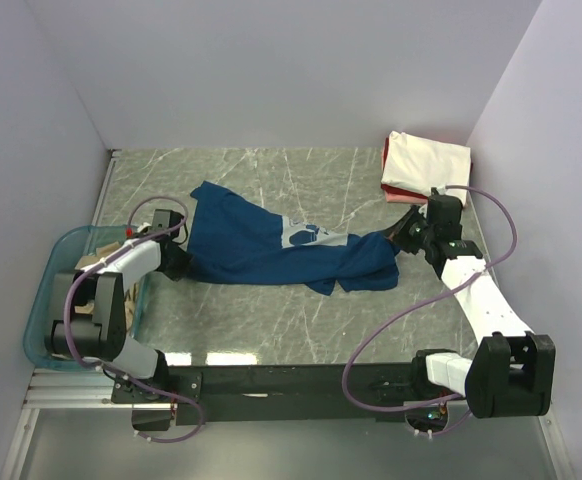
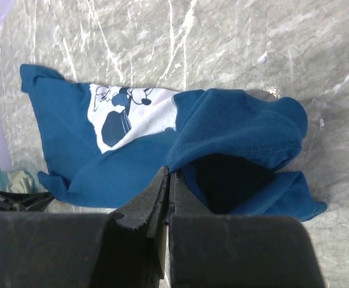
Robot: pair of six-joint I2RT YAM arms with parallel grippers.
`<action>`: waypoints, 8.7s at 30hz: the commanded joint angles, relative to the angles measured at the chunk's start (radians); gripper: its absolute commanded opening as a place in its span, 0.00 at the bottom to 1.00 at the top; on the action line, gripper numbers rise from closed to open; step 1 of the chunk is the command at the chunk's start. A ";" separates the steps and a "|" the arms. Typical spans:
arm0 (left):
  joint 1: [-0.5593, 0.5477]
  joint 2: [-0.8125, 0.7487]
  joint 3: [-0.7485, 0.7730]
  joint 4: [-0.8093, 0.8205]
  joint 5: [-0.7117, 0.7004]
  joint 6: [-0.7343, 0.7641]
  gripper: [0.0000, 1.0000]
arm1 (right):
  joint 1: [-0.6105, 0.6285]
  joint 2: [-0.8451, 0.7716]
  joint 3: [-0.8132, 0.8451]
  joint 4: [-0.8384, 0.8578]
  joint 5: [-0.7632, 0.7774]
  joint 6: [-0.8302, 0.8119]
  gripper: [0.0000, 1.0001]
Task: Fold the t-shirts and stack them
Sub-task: Flatten out the tshirt
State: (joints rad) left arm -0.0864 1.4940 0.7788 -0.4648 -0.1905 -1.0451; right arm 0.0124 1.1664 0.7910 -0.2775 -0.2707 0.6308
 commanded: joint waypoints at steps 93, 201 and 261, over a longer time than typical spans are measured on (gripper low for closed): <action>0.093 -0.250 -0.059 0.089 0.065 0.017 0.00 | -0.135 0.256 0.014 0.077 0.008 0.015 0.54; 0.091 -0.311 -0.076 0.052 0.125 0.108 0.00 | 0.709 0.628 0.622 -0.367 -0.022 0.001 0.02; 0.091 -0.311 -0.038 0.012 0.102 0.123 0.00 | 0.523 0.375 0.054 -0.035 0.312 0.126 0.07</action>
State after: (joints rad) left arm 0.0086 1.2121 0.6945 -0.4397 -0.0765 -0.9371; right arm 0.5499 1.5383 0.7860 -0.2943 0.0082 0.7750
